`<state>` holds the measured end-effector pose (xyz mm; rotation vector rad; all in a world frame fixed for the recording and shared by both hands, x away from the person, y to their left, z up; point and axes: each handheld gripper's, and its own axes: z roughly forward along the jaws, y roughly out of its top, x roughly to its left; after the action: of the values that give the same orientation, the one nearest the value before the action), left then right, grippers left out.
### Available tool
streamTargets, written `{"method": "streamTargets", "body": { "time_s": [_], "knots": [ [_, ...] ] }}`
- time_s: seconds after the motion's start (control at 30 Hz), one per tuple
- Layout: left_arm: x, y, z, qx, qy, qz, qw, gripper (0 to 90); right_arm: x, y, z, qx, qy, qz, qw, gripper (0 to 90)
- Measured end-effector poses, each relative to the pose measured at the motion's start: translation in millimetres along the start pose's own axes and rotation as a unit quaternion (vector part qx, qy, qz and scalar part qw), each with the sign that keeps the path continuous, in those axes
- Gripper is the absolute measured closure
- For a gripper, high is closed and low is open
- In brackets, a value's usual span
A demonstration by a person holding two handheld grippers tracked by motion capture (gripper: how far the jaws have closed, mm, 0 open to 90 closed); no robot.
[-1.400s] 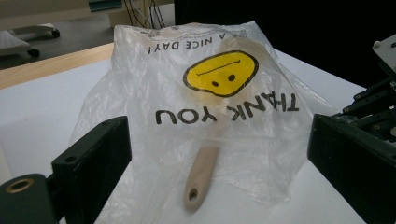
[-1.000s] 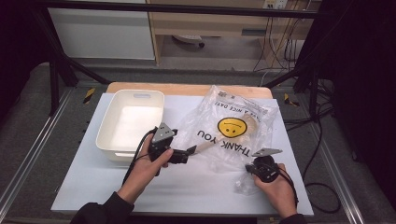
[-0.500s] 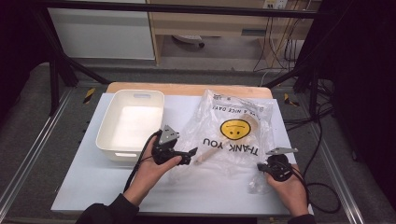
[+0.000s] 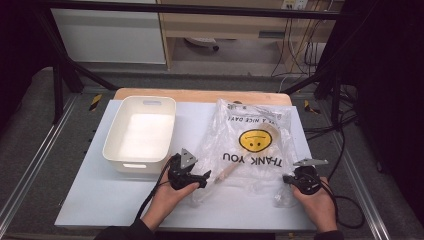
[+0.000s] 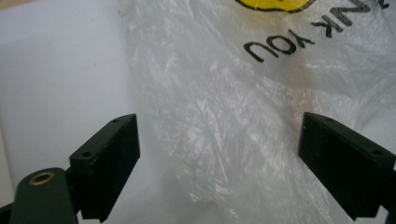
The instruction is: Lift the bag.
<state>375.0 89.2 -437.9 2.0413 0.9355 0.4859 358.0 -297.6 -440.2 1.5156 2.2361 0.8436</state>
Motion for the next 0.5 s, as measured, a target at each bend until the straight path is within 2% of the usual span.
{"method": "streamTargets", "body": {
  "time_s": [0.17, 0.23, 0.27, 0.33, 0.4, 0.47, 0.5],
  "knots": [
    [3.9, -10.5, 12.2, 0.024, 0.003, 0.0, 0.9997, 10.6, 1.5, 0.1, 0.5, 0.0, 0.004, -0.003, 1.0, 90.0],
    [6.7, -13.1, 15.6, 0.028, 0.011, -0.001, 0.9996, 10.5, 2.9, -0.1, 0.3, 0.0, 0.007, -0.002, 1.0, 90.0],
    [9.0, -13.4, 16.8, 0.032, 0.012, -0.006, 0.9994, 10.2, 3.4, -0.1, 0.4, -0.001, 0.008, -0.004, 1.0, 90.0],
    [12.8, -13.1, 19.0, 0.04, 0.005, -0.027, 0.9988, 10.4, 4.7, 0.1, 0.5, 0.002, 0.011, -0.005, 0.9999, 90.0],
    [12.3, -12.8, 20.2, 0.046, -0.009, -0.018, 0.9987, 13.9, 6.2, 0.3, 1.1, -0.001, 0.014, -0.007, 0.9999, 90.0],
    [8.3, -13.0, 20.3, 0.048, -0.022, 0.001, 0.9986, 16.8, 7.6, 0.7, 1.2, 0.0, 0.017, -0.008, 0.9998, 90.0],
    [5.7, -12.9, 20.6, 0.052, -0.022, 0.013, 0.9983, 18.7, 8.6, 0.7, 1.3, -0.001, 0.018, -0.009, 0.9998, 90.0]
  ]
}}
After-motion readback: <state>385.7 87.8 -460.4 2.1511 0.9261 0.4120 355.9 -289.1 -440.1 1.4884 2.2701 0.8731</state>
